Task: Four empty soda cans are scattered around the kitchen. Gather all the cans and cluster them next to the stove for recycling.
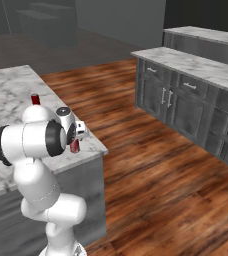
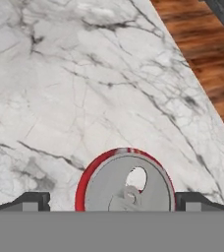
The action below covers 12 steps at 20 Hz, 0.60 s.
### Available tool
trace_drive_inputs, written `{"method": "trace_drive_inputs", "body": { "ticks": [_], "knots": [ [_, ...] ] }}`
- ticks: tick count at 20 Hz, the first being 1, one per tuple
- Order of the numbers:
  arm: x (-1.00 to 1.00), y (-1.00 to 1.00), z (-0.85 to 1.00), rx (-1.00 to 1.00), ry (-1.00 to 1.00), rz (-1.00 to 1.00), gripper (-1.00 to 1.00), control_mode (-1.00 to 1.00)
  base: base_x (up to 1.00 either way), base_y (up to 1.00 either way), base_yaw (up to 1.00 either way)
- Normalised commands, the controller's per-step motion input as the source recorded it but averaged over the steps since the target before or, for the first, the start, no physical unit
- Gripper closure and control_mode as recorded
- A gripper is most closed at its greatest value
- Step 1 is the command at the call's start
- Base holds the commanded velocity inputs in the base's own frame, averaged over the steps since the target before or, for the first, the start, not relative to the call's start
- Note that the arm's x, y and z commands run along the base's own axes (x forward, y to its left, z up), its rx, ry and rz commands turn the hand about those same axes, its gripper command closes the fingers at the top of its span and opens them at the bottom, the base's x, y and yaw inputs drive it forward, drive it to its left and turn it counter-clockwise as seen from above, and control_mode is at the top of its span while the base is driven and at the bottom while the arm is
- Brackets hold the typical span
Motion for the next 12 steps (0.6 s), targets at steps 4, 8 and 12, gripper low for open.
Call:
{"method": "trace_drive_inputs", "body": {
  "ticks": [4,8,12],
  "knots": [
    [0.11,0.03,-0.04,0.00,-0.02,0.00,-1.00,-1.00,0.00,0.00,0.00],
    [0.02,0.00,-0.06,0.00,0.00,0.00,-1.00,-1.00,0.00,0.00,0.00],
    [0.00,0.00,-0.06,0.00,0.00,0.00,-1.00,-1.00,0.00,0.00,0.00]
  ]
}}
